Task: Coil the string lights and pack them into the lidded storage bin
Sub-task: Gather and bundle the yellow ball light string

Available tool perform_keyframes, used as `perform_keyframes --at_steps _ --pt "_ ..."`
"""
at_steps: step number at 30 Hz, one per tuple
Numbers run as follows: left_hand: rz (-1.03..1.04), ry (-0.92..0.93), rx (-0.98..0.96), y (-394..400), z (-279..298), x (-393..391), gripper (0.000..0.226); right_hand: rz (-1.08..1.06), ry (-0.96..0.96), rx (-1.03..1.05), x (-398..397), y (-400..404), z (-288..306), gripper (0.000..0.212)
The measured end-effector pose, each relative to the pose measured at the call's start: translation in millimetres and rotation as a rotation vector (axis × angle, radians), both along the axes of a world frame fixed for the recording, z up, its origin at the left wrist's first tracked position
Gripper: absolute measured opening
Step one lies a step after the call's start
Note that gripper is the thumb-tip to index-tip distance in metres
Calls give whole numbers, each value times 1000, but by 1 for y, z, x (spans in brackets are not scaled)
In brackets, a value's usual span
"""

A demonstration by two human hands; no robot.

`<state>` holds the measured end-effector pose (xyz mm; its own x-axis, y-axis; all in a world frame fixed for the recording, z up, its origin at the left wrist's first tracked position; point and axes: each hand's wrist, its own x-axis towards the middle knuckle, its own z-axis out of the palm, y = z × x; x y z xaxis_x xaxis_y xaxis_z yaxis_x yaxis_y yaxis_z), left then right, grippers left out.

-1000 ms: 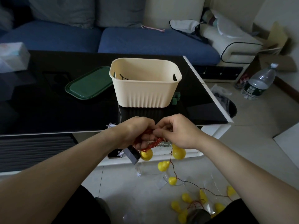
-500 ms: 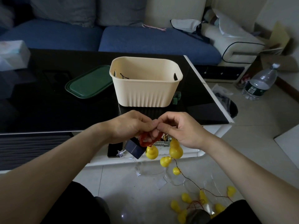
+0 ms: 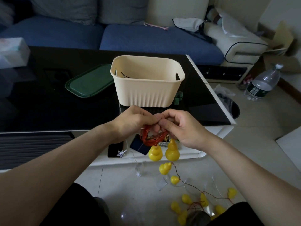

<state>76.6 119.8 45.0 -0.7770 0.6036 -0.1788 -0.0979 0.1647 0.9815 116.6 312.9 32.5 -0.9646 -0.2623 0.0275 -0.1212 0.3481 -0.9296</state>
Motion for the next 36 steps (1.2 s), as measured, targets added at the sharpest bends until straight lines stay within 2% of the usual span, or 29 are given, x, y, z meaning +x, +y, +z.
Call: perform_keyframes --at_steps 5,8,12,16,23,29,36 --pt "25 -174 164 7 -1 4 36 -38 8 -41 0 0 4 15" --pt "43 -279 230 13 -3 6 35 -56 48 19 -2 1 7 10" --pt "65 -276 199 14 -5 5 31 -40 95 152 -1 1 9 9" --pt "69 -326 195 14 -5 5 28 -31 94 178 0 1 8 11" --pt "28 -354 257 18 -5 6 30 -68 120 160 -1 2 7 11" --pt "-38 -362 210 11 -7 -1 19 -53 101 161 1 3 7 11" --pt "-83 -393 314 11 -2 4 21 -98 138 128 -1 1 5 10"
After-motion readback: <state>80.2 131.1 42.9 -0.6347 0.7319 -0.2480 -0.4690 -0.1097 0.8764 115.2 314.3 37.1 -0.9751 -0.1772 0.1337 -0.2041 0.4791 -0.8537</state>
